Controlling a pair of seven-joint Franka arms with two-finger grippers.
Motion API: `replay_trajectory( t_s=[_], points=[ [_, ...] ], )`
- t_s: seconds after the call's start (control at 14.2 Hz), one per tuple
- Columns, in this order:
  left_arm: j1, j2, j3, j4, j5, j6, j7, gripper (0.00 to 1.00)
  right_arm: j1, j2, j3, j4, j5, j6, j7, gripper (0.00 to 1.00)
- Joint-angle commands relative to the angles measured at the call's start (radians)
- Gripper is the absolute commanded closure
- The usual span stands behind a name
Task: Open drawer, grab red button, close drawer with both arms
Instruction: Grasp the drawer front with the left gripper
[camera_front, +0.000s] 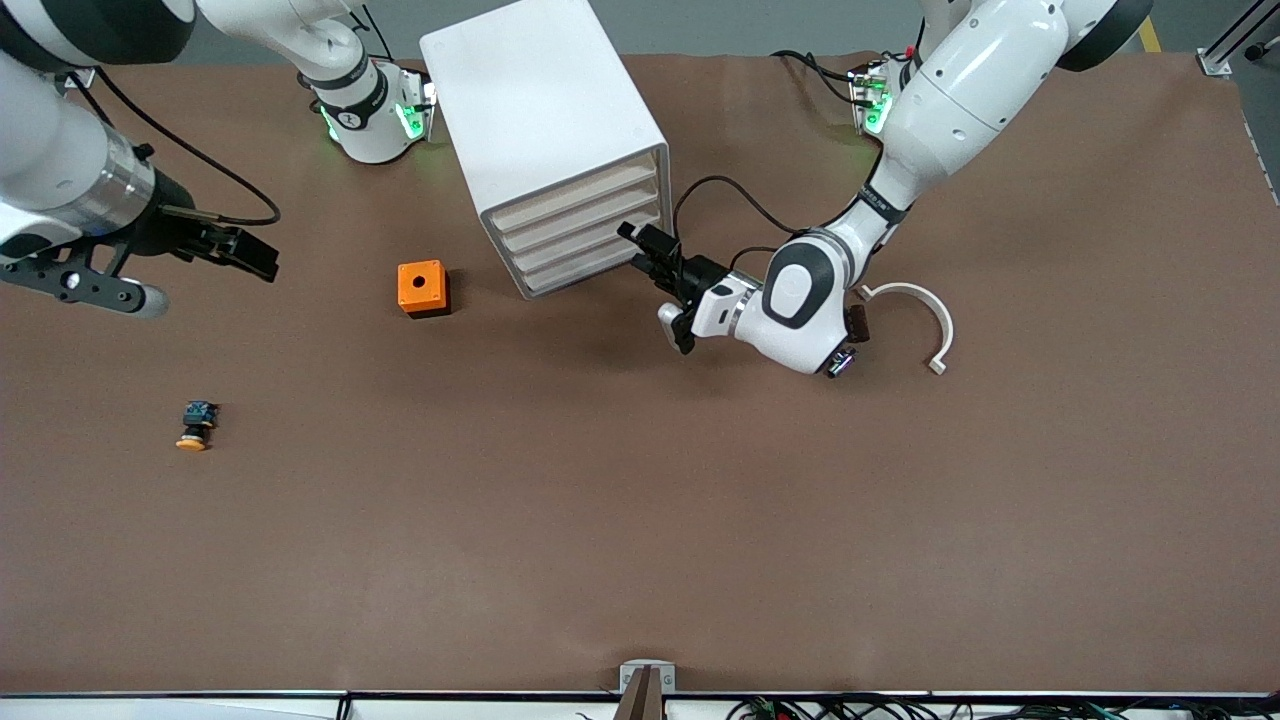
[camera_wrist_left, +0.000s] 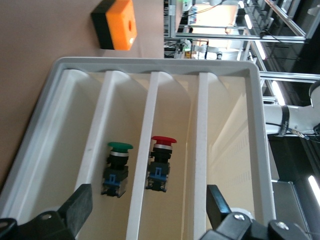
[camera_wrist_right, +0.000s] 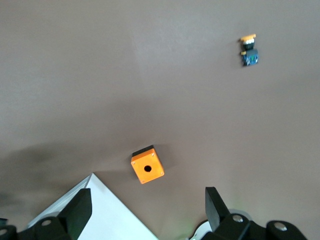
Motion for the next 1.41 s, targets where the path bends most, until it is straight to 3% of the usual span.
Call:
replay_trajectory(
  t_s=[0.0,0.14,0.7,1.34],
  points=[
    [-0.020,-0.004,-0.005,-0.038,-0.073,0.014,0.119,0.00,0.048,-0.007,-0.008,-0.005,0.010,-0.014,0.101,0.00],
    [-0.029,-0.005,-0.005,-0.052,-0.076,0.034,0.132,0.00,0.063,-0.007,-0.008,-0.005,0.010,-0.020,0.149,0.00],
    [-0.129,-0.009,-0.005,-0.092,-0.217,0.160,0.196,0.20,0.073,-0.007,-0.010,-0.005,0.010,-0.030,0.164,0.00],
    [-0.117,-0.039,-0.007,-0.122,-0.226,0.152,0.163,0.55,0.085,-0.006,-0.010,-0.005,0.010,-0.028,0.166,0.00]
  ],
)
